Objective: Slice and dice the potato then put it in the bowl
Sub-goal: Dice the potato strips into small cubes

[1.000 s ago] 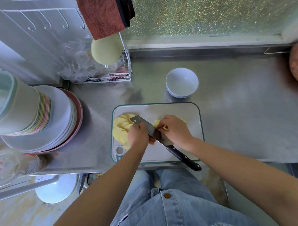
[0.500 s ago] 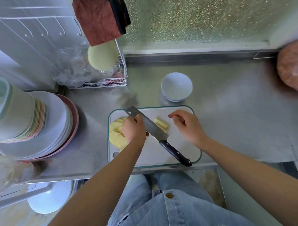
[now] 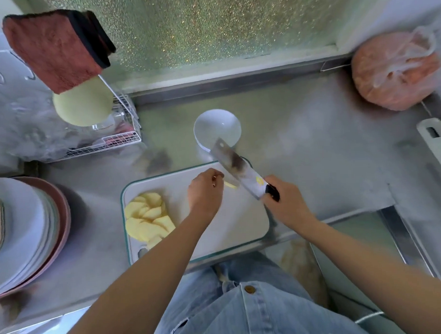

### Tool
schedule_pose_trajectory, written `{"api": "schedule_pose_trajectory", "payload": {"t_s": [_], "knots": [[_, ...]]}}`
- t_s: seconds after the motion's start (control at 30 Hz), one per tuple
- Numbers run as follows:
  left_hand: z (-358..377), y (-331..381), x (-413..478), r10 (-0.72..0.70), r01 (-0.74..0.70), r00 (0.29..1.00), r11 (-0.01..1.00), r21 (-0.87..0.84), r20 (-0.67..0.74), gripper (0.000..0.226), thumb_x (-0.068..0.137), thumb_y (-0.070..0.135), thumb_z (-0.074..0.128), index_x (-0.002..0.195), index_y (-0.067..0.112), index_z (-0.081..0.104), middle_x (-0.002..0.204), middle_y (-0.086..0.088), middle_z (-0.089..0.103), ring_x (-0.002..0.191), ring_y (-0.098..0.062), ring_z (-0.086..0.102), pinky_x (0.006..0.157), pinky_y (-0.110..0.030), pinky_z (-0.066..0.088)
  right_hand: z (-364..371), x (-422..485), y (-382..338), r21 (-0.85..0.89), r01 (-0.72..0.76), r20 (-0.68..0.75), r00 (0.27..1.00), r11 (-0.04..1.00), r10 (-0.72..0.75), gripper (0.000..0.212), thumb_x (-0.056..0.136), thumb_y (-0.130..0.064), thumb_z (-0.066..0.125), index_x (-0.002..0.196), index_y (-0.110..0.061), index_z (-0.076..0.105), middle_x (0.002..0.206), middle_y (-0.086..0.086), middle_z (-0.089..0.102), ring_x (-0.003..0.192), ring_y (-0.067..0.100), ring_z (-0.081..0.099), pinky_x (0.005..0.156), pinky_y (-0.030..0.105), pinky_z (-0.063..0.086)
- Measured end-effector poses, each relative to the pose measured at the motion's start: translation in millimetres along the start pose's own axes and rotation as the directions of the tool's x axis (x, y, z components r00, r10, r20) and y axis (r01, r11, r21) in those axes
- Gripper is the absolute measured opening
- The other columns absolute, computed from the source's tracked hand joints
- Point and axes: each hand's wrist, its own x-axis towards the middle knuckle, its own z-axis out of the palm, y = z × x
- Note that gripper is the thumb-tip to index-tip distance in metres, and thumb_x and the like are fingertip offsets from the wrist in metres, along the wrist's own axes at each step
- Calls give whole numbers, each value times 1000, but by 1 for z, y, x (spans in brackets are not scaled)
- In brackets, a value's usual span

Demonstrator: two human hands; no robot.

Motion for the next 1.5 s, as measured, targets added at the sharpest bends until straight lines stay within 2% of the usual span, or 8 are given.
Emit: {"api": "schedule_pose_trajectory", "payload": {"t_s": [0.13, 0.3, 0.5, 0.67, 0.87, 0.97, 1.33, 1.5], "knots": [[13, -11, 20, 290, -343, 939, 792, 504, 184, 33, 91, 12, 52, 117, 29, 65, 121, 2, 53, 118, -19, 44, 90, -31, 44, -11, -1, 16, 28, -5, -26, 1000, 1000, 6, 34, 72, -41, 39, 81, -12, 54, 65, 5, 51, 60, 21, 41, 59, 30, 37], [26, -12, 40, 340, -438, 894, 523, 731, 293, 23, 94, 23, 52, 115, 24, 61, 120, -1, 51, 115, -23, 44, 88, -30, 40, -8, -3, 29, 16, -24, 1, 1000, 1000, 24, 10, 80, -26, 50, 78, -16, 51, 62, -1, 45, 59, 17, 37, 58, 31, 38], [-1, -22, 56, 370, -400, 908, 618, 676, 199, 14, 90, 21, 58, 101, 19, 67, 109, -5, 57, 104, -28, 49, 83, -37, 43, -6, 1, 27, 60, -14, 77, 997, 998, 9, 10, 73, -23, 47, 80, -18, 53, 62, -3, 47, 60, 18, 41, 59, 29, 38], [-27, -45, 48, 335, -469, 882, 688, 554, 330, 31, 84, 11, 59, 112, 18, 69, 113, -8, 56, 109, -30, 50, 88, -42, 46, 8, 6, 16, 73, -8, 116, 993, 997, 0, 9, 74, -22, 49, 74, -13, 48, 59, -4, 40, 57, 14, 31, 55, 27, 30], [-40, -66, 24, 363, -637, 767, 524, 565, 529, 78, 72, 43, 69, 141, 21, 43, 143, -2, 39, 133, -24, 34, 105, -35, 33, 21, 6, 6, 62, -37, 121, 992, 997, 29, 9, 80, -9, 55, 75, -9, 48, 60, -2, 40, 57, 14, 31, 54, 25, 28], [-38, -70, 23, 374, -653, 757, 460, 602, 536, 73, 78, 38, 68, 143, 16, 41, 143, -6, 40, 131, -27, 36, 103, -35, 35, 23, 2, 2, 42, -32, 126, 992, 999, 26, 14, 80, -7, 54, 72, -12, 44, 59, -4, 37, 58, 15, 30, 54, 25, 27], [4, -58, -2, 205, -262, 965, 689, 676, 165, 57, 89, 44, 55, 133, 11, 40, 128, -8, 41, 116, -27, 39, 95, -34, 39, 30, -3, -10, -71, -20, 34, 999, 997, 23, 9, 85, -12, 52, 80, -5, 48, 63, 8, 46, 61, 26, 39, 57, 37, 33], [9, -61, -10, 191, -187, 979, 739, 647, 66, 63, 88, 52, 54, 134, 12, 39, 129, -8, 40, 115, -26, 40, 94, -35, 38, 38, -6, -15, -139, -12, 101, 995, 990, 26, 14, 87, -13, 48, 77, -14, 38, 61, -1, 40, 57, 20, 36, 54, 34, 30]]}}
